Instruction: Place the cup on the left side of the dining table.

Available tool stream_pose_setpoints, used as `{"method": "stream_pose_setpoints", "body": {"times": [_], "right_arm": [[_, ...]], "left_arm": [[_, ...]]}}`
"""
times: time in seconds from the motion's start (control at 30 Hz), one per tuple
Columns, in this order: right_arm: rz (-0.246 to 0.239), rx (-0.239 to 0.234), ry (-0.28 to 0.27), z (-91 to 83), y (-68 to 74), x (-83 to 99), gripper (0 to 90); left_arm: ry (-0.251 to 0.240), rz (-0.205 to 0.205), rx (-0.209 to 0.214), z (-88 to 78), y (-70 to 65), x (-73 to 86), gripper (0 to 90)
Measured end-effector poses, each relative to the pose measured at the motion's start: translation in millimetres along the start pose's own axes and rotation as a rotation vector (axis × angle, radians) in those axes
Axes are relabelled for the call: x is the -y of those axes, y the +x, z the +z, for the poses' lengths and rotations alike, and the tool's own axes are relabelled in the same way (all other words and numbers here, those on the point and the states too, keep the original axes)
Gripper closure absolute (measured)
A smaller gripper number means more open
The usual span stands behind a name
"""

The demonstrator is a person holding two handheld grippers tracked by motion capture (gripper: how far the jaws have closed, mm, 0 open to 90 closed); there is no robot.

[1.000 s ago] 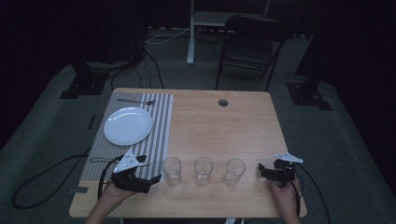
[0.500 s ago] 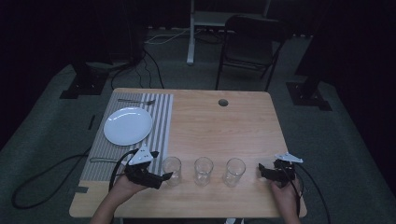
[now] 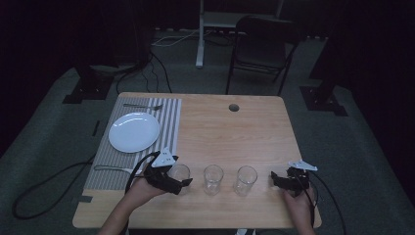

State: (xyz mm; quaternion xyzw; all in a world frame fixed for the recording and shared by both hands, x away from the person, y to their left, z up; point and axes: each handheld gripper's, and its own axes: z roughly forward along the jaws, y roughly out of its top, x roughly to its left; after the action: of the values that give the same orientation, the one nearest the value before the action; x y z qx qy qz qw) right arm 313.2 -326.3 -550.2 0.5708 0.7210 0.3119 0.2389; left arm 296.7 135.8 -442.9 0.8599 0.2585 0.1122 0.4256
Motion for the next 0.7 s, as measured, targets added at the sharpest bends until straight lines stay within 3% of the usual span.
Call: {"method": "stream_pose_setpoints", "body": {"times": [0.37,0.7], "right_arm": [[0.000,0.000,-0.001,0.1,0.0,0.0,13.3],[0.000,-0.001,-0.001,0.1,0.0,0.0,13.3]], "left_arm": [[0.045,0.051,0.033,20.9,-13.3,-22.7,6.0],[0.126,0.111,0.060,39.1,-26.2,-40.6,6.0]]}}
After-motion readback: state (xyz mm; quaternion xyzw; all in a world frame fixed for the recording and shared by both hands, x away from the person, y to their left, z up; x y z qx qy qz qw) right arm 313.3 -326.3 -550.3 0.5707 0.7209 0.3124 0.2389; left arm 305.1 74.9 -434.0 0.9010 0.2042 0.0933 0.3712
